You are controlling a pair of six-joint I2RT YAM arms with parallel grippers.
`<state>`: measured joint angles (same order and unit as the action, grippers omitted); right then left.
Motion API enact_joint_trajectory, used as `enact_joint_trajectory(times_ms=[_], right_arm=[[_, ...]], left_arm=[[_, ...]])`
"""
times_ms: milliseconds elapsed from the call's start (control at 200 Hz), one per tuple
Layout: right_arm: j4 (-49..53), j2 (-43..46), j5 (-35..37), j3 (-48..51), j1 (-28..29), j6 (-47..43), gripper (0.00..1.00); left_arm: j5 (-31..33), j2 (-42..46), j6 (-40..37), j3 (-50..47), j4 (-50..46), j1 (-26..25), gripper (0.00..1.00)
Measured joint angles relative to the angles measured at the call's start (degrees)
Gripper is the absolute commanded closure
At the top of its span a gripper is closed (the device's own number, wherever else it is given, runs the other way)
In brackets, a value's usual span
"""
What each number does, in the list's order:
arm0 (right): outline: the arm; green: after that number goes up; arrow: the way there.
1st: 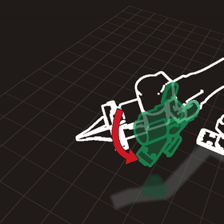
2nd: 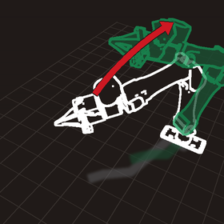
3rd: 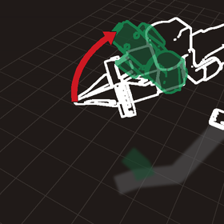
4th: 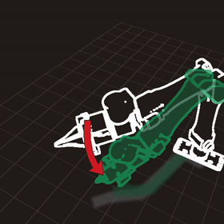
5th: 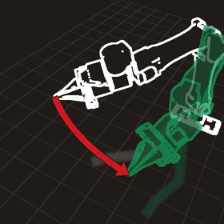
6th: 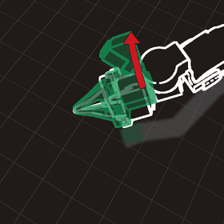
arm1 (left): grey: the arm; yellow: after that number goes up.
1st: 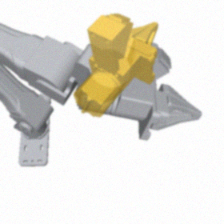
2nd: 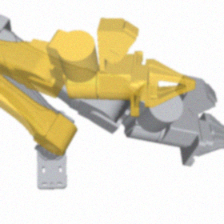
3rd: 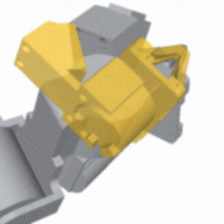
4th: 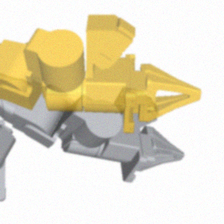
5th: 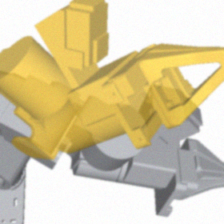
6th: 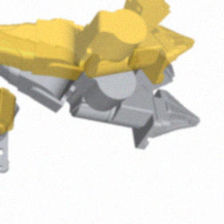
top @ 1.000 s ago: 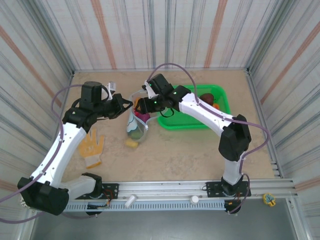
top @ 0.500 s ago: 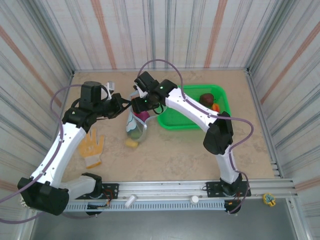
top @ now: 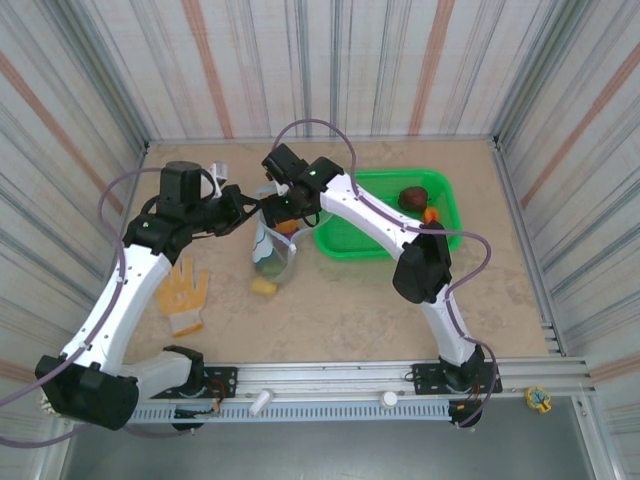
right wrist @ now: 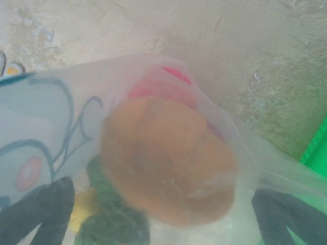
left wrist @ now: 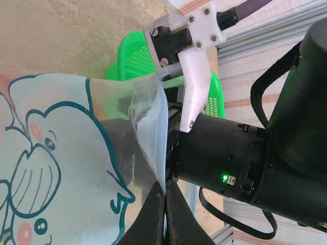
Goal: Place the food in the zip-top bag and seal the zipper
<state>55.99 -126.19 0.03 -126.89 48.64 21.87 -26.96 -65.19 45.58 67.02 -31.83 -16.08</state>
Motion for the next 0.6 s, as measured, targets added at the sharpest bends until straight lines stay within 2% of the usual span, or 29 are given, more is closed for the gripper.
enact_joint_trajectory(times_ms=[115,266,351,441,526,601], right_arm=[[-0.63,0.24,-0.24,0.22,0.0,-0.02,0.06],[-1.05,2.49,-1.03,1.7,-0.02,-0.11,0.13],[-1.09,4.42,-1.51,1.99,-0.07,0.02,0.23],[-1.07,7.3,-2.21,2.25,-0.39,-0.26,0.38],[-1.14,10.51,-3.19,2.69,-0.94,0.04,0.49],[-1.11,13.68,-3.52,3.54,-1.62,-0.02,0.53]], left_arm=[[0.0,-0.02,0.39,0.0,0.0,0.0,1.0],[0.0,-0.04,0.79,0.0,0.0,0.0,1.0],[0.0,-0.04,0.81,0.0,0.0,0.0,1.0],[0.02,-0.04,0.79,0.04,-0.04,0.0,1.0],[0.22,-0.02,0.76,0.07,-0.04,0.0,1.0],[0.46,-0.02,0.74,0.07,-0.04,0.0,1.0]])
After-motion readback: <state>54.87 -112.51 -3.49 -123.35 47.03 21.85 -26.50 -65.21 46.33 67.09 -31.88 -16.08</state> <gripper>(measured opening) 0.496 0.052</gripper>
